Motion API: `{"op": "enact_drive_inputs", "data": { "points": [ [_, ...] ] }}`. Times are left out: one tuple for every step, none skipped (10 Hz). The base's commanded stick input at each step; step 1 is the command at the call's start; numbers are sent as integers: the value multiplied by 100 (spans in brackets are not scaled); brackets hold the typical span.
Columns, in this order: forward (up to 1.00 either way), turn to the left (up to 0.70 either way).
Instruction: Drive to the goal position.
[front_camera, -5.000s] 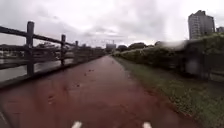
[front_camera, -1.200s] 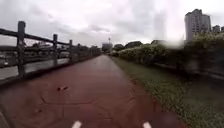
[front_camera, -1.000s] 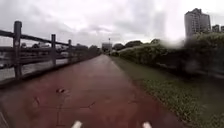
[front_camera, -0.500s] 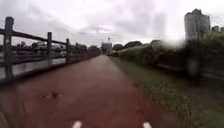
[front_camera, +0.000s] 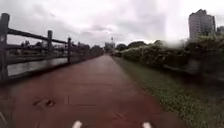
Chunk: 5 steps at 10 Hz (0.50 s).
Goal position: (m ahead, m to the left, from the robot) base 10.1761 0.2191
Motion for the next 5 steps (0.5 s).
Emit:
{"op": "enact_drive_inputs", "data": {
  "points": [
    [50,0],
    [50,0],
    [50,0],
    [50,0],
    [50,0]
  ]
}}
